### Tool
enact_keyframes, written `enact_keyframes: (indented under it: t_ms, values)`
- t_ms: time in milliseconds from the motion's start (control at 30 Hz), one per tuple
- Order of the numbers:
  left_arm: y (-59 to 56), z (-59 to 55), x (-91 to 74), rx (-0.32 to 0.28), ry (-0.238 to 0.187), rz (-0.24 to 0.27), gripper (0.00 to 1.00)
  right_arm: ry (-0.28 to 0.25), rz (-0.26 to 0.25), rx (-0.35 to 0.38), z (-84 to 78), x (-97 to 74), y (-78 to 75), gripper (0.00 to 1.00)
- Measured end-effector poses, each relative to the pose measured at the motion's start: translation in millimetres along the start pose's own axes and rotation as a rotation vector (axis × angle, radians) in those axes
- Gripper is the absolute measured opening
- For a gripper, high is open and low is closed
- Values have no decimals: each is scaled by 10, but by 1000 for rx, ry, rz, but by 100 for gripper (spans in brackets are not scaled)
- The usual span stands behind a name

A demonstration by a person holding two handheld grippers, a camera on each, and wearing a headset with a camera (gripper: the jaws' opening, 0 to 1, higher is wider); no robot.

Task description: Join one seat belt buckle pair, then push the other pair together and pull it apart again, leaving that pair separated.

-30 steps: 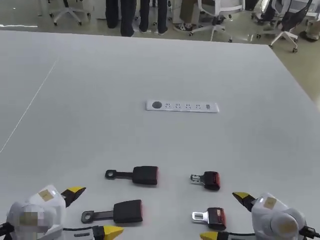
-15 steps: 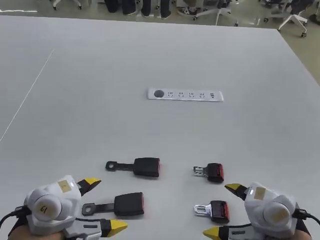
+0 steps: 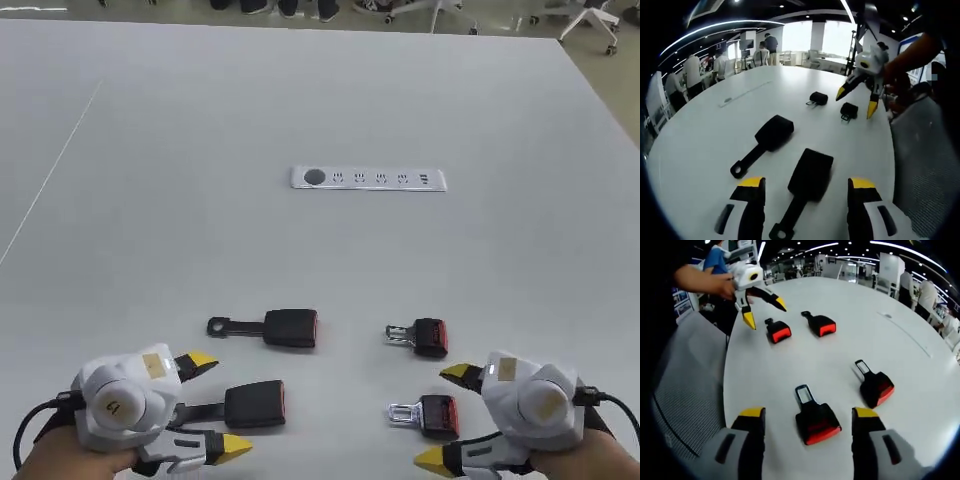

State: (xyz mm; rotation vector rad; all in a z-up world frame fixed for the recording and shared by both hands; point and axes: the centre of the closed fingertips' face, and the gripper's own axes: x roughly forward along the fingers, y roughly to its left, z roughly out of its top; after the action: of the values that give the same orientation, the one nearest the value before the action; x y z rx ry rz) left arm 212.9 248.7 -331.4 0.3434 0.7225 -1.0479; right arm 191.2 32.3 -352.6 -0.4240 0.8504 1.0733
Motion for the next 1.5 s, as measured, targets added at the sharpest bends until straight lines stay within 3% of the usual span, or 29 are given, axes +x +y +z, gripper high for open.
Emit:
enact_keyframes:
  t_ms: [333, 533, 700, 733, 867, 933, 1000, 1233, 1500]
  values:
    - [46, -30, 201, 39, 43, -59, 63, 74, 59, -41, -129, 47, 12, 62]
    - [21, -87, 262, 69, 74, -93, 53, 112, 70, -78, -178, 55, -3, 56]
    - [-47, -177, 281, 127, 113, -151, 40, 144, 80, -106, -207, 52, -39, 50]
    - [-20, -224, 282, 173, 143, -146, 40, 147, 79, -109, -209, 51, -48, 49]
    - [2, -217, 290, 196, 145, -142, 35, 155, 81, -124, -215, 52, -68, 44]
    - [7, -226, 296, 215, 150, -163, 35, 169, 78, -138, -227, 43, -87, 39]
    - [5, -243, 307, 260, 162, -184, 34, 172, 85, -141, -229, 37, -87, 38]
    - [2, -260, 310, 329, 212, -218, 34, 219, 103, -199, -239, 39, -98, 36]
    - [7, -272, 310, 352, 241, -226, 34, 322, 126, -253, -253, 47, -102, 36]
